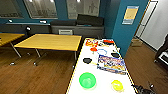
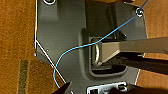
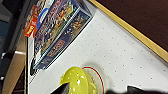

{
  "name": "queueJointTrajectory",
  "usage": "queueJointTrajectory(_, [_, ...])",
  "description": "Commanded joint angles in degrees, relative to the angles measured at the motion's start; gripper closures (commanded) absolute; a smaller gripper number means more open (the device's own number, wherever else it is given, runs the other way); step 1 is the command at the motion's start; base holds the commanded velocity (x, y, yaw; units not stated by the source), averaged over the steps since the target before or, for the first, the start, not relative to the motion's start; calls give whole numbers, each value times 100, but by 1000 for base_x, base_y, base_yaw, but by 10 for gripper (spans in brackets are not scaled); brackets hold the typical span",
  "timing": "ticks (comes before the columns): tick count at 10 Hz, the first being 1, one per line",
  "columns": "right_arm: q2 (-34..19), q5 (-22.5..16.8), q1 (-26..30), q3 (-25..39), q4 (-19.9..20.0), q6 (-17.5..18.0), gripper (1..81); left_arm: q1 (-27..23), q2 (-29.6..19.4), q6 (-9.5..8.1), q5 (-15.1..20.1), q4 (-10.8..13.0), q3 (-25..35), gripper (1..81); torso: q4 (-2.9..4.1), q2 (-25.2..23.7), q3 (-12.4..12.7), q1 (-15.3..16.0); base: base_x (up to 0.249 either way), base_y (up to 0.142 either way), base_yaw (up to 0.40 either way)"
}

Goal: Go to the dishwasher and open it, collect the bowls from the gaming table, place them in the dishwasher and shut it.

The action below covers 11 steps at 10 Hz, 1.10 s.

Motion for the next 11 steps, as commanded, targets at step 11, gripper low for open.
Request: queueJointTrajectory(11, [923,-438,994,-1328,-35,357,10,-69,12,14,443,-36,26,10,0,0,0,0,0,0,0])
